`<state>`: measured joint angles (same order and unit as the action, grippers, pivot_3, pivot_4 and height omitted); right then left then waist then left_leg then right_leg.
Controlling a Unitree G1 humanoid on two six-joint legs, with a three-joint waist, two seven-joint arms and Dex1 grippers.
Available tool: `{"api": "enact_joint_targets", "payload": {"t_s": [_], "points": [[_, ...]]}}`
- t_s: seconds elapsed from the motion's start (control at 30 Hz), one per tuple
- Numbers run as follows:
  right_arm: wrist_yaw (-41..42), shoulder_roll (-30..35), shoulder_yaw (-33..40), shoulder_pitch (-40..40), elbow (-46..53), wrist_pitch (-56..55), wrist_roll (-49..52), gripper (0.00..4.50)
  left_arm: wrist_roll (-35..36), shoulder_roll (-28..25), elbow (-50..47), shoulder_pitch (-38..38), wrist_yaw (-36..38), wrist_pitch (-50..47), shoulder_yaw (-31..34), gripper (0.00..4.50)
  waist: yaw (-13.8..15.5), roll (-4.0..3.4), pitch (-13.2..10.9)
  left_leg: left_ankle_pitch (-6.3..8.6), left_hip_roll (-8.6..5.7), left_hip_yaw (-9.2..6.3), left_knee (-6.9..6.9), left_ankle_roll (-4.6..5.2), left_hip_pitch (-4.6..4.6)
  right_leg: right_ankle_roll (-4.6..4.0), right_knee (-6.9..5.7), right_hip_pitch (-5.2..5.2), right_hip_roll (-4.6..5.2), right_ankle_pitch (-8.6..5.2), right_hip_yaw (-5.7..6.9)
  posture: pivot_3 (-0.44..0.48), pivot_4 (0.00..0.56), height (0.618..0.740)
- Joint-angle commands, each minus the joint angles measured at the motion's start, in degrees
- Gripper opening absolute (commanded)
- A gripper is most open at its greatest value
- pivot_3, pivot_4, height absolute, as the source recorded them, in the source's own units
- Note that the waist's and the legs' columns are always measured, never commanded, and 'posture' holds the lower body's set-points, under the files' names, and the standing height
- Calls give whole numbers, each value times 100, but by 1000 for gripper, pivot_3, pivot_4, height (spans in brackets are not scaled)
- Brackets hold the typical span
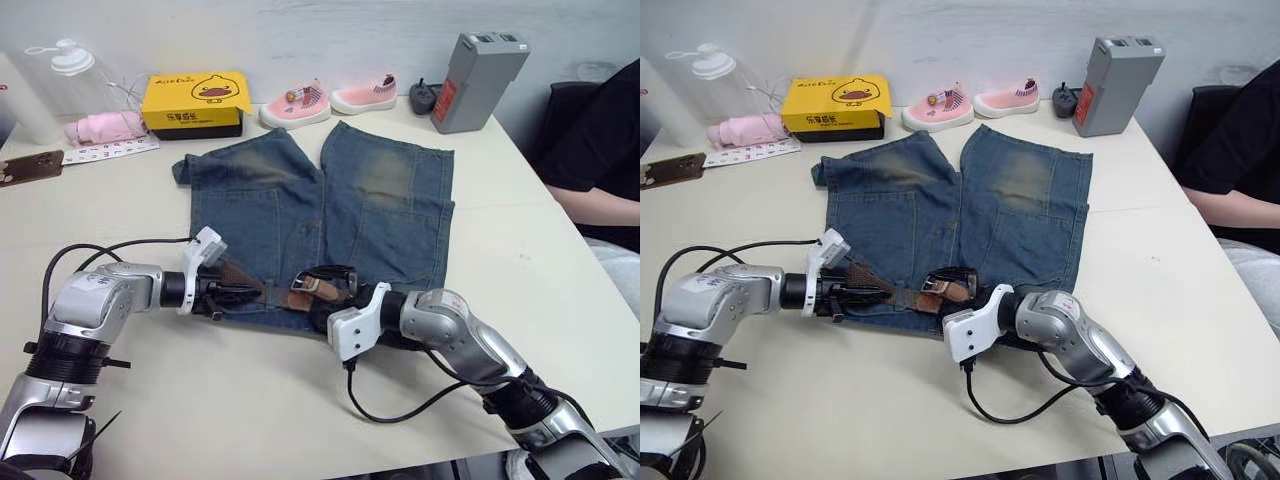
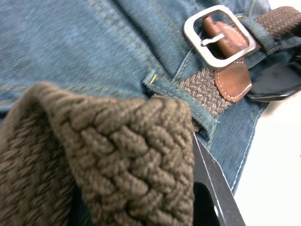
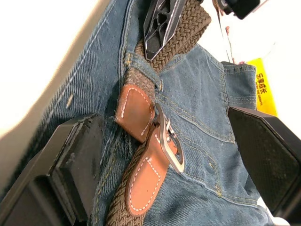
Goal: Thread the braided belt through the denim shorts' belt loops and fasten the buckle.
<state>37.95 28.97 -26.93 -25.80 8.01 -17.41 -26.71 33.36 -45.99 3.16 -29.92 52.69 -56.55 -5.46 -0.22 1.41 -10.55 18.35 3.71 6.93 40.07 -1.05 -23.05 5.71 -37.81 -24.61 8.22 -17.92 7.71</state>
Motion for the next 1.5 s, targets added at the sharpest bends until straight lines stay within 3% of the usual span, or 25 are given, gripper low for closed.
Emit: {"api": "enact_joint_targets", "payload": {"t_s": [0.03,0.43,0.53,0.6,0.63,0.67,0.7,0.83,1.07,1.13,1.2,1.23,1.33,1.5], "points": [[-413,-79,-110,-180,-268,-349,-527,4471,-86,133,-25,-71,129,72,-66,0,14,0,0,0,0,-2,1,0,0,0,-1,1,0,0,1,0,150,698],[-736,-77,84,-131,-124,-599,-598,4471,-203,105,-57,23,204,-2,42,0,4,1,1,0,0,-2,2,0,0,0,-2,1,1,0,0,0,150,698],[-689,-35,66,-95,-82,-675,-543,3626,-197,116,-56,13,200,-25,54,0,5,1,1,0,0,-2,2,1,0,0,-2,1,1,0,1,0,150,698],[-653,-9,51,-71,-66,-717,-517,2685,-195,121,-48,6,203,-35,57,0,5,1,1,0,0,-2,2,0,0,0,-2,1,1,0,1,0,150,698],[-648,-1,46,-59,-57,-748,-505,2484,-198,127,-29,-2,202,-34,60,0,2,1,1,0,0,-2,2,0,0,0,-2,1,1,0,0,0,150,698],[-644,2,45,-50,-51,-774,-498,1709,-201,132,-16,-8,201,-32,63,0,1,1,1,0,0,-2,2,1,0,0,-2,1,1,0,0,0,150,698],[-632,3,41,-37,-37,-797,-479,1605,-198,138,-5,-22,197,-45,71,0,0,1,1,0,0,-2,2,0,0,0,-2,1,1,0,0,0,150,698],[-591,8,30,-5,-25,-846,-476,59,-198,150,16,-33,204,-61,90,0,0,1,1,0,0,-2,2,1,0,0,-2,1,1,0,0,0,150,698],[-427,-42,8,38,-33,-782,-415,59,-143,240,-11,-27,146,-120,219,0,4,1,1,0,0,-2,2,1,0,0,-2,1,1,0,1,0,150,698],[-407,-48,42,44,-42,-760,-393,0,63,371,-106,-6,92,-184,509,862,6,1,1,0,0,-2,2,1,0,0,-2,1,1,0,1,0,150,698],[-406,-48,79,47,-55,-751,-390,0,205,428,-222,5,23,-343,741,1400,2,1,1,0,0,-3,3,1,-1,0,-2,1,1,0,1,0,150,698],[-404,-50,94,49,-62,-742,-386,0,249,433,-285,8,-20,-440,832,1976,-1,1,1,0,0,-3,3,1,-1,0,-2,1,1,0,1,0,150,698],[-386,-41,162,61,-72,-677,-335,0,644,439,-688,162,-239,-922,1333,3155,-8,1,1,-1,1,-5,3,1,-1,0,-3,1,1,0,1,0,150,698],[-408,-21,249,63,-115,-589,-279,0,1212,577,-1660,774,-789,-1644,2139,3155,-36,1,1,0,2,-7,1,1,-1,0,-1,1,2,0,-3,0,150,698]]}}
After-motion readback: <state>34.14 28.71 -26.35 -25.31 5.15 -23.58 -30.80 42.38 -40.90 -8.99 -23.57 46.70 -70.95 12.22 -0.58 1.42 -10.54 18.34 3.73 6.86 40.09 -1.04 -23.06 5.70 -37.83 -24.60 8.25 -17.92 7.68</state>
